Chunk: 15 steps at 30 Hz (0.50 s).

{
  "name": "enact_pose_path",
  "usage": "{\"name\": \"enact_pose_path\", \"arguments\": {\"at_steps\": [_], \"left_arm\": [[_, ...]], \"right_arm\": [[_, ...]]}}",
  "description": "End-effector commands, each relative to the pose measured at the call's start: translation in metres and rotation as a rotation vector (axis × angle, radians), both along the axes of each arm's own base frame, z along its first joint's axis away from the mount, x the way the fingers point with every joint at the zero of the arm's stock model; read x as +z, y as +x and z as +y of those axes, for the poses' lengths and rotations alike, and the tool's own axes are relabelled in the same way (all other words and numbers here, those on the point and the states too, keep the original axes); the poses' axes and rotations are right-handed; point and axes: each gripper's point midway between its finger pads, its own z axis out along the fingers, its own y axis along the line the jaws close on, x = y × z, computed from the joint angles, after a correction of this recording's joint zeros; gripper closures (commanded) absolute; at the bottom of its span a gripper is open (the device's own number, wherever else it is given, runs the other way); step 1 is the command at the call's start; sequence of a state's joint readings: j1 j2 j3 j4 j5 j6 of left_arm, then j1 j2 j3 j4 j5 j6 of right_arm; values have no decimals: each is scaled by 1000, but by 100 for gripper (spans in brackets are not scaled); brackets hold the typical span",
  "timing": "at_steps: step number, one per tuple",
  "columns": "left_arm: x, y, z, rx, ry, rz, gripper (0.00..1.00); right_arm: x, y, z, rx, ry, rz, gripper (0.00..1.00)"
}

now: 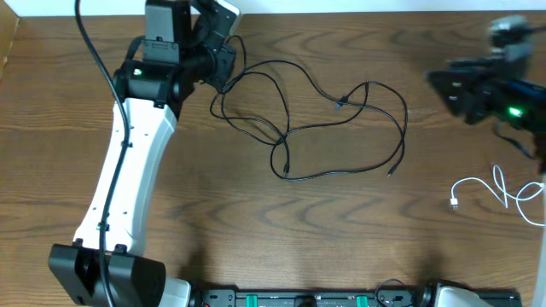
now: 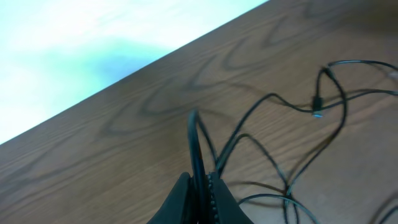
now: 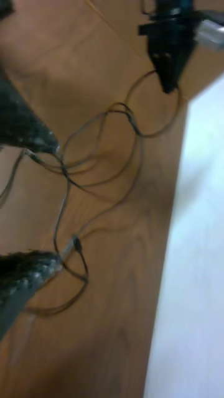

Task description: Untangle cables

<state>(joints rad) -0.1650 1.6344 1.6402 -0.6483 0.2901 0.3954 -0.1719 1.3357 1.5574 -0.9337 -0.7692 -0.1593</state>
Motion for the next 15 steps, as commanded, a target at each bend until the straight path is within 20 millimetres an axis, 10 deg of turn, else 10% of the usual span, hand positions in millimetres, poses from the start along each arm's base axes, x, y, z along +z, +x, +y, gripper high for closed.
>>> {"name": "enact_pose_path", "arguments": {"at_steps": [1,7,15], "left_arm": [[-4,-8,-29,-76,-30,22,93],[1,-41,-99,-293,-112,45,93],[3,-87,-170,-487,-118,53,89]], "right_arm": [[-47,20,27,42,-42,135,43],[-106,41,67,122,-119,260,48],[-123,48,65,111,-161,285,49]]}}
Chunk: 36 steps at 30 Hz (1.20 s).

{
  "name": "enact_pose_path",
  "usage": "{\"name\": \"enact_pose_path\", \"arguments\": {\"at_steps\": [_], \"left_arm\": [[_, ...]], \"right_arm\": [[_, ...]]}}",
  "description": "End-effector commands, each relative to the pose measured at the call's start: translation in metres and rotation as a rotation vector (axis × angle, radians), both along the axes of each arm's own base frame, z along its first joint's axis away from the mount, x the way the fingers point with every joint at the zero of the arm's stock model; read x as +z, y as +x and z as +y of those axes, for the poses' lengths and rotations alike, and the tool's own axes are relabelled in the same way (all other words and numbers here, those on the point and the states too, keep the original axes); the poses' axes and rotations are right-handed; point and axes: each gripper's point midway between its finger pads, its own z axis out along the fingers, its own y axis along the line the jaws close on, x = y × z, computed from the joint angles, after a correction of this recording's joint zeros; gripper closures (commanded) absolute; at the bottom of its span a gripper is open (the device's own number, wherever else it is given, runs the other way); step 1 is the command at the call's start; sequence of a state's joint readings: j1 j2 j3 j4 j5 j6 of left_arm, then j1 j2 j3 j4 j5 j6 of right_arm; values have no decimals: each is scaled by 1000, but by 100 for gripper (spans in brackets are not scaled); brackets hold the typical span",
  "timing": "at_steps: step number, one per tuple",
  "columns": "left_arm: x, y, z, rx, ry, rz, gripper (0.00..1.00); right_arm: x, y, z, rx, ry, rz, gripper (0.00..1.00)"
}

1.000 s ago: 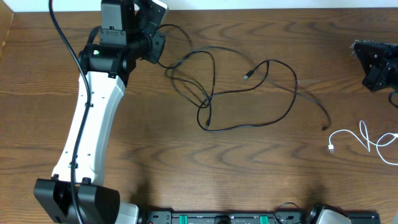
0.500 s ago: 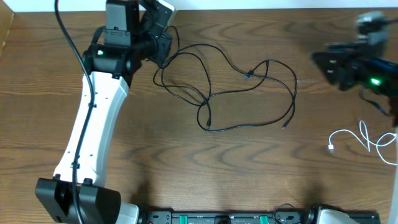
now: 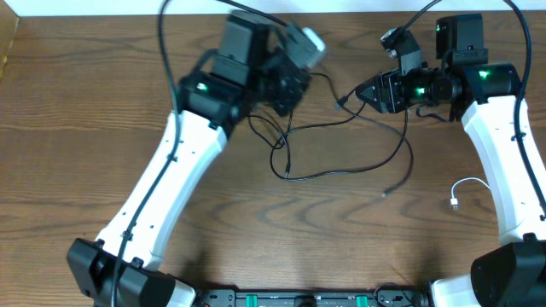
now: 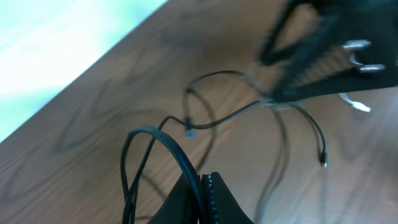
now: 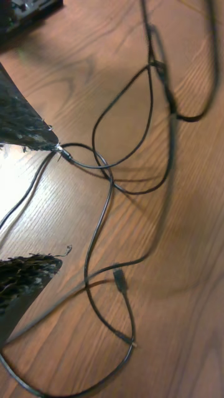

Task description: Untangle cables

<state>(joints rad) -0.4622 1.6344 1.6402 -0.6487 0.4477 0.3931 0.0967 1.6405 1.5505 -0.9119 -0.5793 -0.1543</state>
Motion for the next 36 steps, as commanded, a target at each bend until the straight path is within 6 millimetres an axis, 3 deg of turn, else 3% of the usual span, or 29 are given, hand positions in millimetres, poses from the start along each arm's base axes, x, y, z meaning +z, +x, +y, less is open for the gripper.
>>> {"name": "enact_pose_path", "arguments": {"at_steps": [1,3,4,5,8,20,30,36], "left_arm": [[-3,-21,-28,-90,-13,17,83],[-3,-27,-35,-110,-12,18,47],[-3,-30,-39,-120,-12,18,9],[-3,-32,-42,-129,-11,18,5],[-5,-32,-42,-116,10,11,5],[-11,2,-6,93,161,-82,4],[-15,26,27,175,161,-66,4],[-42,40,36,187,154,15,4]], "right_arm": [[0,4,-8,-26,-36,-18,49],[-2,6,-14,-45,-55,-19,48],[-3,7,-17,-55,-65,-20,49],[-3,8,-19,-60,-68,-21,49],[-3,9,-24,-72,-67,-21,49],[-5,15,-50,-161,-98,-9,48],[-18,6,-46,-173,-140,56,45],[-41,5,-25,-109,-155,110,45]]}}
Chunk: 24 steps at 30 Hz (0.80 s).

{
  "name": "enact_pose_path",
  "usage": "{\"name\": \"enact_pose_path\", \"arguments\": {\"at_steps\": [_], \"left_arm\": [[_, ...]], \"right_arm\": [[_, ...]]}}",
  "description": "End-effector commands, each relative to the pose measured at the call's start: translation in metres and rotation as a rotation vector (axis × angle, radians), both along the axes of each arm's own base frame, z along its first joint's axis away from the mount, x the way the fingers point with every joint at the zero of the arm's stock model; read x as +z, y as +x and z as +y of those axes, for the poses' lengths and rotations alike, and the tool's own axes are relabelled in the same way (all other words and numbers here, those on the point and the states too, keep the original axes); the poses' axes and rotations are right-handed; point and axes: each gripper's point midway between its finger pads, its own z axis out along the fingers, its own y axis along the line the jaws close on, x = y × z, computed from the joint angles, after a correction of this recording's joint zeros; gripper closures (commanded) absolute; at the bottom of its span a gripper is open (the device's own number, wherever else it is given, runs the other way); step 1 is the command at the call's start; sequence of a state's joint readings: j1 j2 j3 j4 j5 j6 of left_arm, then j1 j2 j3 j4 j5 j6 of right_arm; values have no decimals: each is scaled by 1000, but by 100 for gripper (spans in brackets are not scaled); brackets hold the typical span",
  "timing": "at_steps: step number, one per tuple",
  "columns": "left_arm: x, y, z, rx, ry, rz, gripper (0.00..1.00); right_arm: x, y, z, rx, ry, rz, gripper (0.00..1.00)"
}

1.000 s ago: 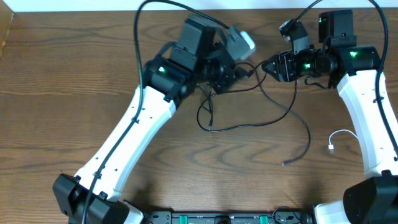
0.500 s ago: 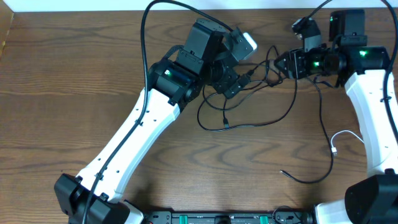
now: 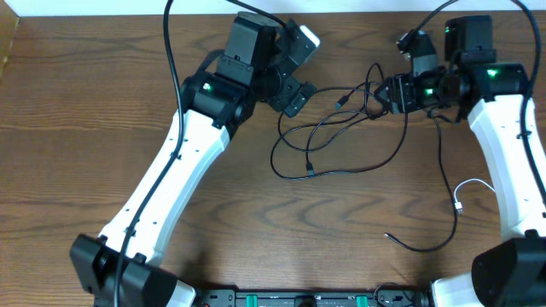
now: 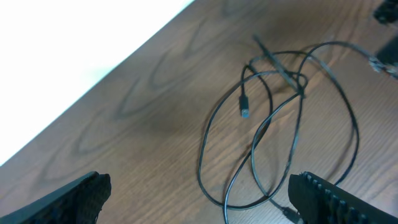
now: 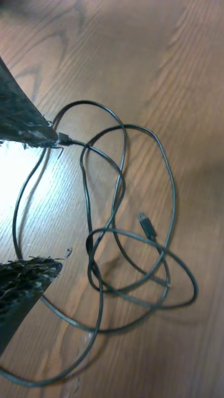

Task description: Untangle cables

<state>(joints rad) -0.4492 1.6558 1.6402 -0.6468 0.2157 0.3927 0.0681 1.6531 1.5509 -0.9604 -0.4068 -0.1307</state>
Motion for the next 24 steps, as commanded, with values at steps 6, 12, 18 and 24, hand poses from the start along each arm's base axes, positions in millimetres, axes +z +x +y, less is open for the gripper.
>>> {"name": "enact_pose_path", "arguments": {"at_steps": [6,12,18,24], "left_arm": [[-56,20,6,27,24,127,4],[-67,22,5,27,34,150,4],[-66,22,4,22,29,150,4],[-66,23,3,22,26,144,4]], "right_arm": [[-50,7,18,24,-90,100,45],[-87,16,10,-43,-149,176,45],[-108,26,13,-46,-145,194,46],[-117,29,9,-72,-162,207,44]]}}
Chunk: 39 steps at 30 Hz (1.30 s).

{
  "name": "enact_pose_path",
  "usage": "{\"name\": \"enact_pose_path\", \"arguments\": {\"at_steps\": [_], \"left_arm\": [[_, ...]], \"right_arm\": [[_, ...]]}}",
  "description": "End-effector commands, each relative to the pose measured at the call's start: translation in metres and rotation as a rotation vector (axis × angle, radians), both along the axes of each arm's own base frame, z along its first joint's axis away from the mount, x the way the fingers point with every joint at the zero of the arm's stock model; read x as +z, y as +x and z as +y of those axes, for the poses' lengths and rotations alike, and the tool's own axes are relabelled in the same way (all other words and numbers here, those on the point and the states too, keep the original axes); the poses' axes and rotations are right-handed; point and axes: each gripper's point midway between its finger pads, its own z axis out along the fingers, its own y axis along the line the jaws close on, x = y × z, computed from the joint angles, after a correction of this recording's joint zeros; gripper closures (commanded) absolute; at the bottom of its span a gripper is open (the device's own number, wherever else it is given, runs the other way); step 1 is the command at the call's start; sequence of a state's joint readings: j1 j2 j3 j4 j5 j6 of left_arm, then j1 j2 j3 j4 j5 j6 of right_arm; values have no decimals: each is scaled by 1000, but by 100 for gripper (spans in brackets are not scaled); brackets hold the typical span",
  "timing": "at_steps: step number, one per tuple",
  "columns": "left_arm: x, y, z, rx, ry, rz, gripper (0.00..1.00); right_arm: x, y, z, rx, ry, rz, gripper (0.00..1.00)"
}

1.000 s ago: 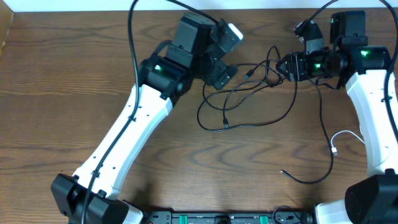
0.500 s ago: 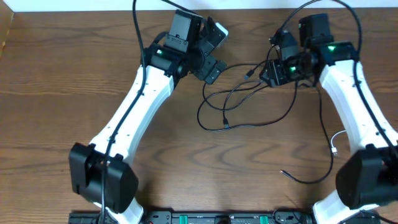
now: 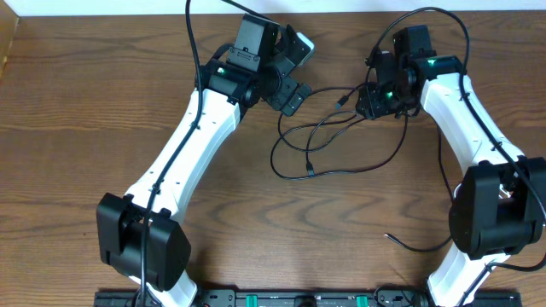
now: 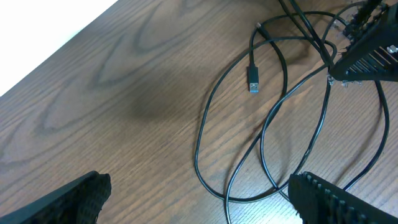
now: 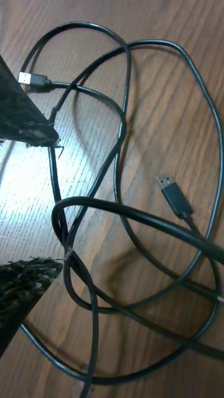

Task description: Untangle cables

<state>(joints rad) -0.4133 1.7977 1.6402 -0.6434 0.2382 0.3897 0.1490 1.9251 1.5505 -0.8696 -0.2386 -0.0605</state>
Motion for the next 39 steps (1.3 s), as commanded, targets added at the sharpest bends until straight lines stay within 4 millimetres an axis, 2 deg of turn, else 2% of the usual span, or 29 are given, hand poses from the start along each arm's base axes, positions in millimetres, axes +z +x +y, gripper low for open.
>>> {"name": "enact_pose_path", "arguments": {"at_steps": [1,20,23,30,39], "left_arm": [[-2,1,-1,1,-16,8,4],[0,2,-2,0,-19,1,4],[0,2,-2,0,-19,1,4],[0,2,-2,0,-19,1,4],[0,2,-2,1,-19,2,4]], "right_arm": [[-9,0,-1,-27,-18,22,44],[-37,-3,-8,-46,-59,91,42],[-46,-3,-14,-71,-92,107,40],[-65,-4,-14,-68,-101,142,40],[-66,4,-15,-67,-97,117,36]]}}
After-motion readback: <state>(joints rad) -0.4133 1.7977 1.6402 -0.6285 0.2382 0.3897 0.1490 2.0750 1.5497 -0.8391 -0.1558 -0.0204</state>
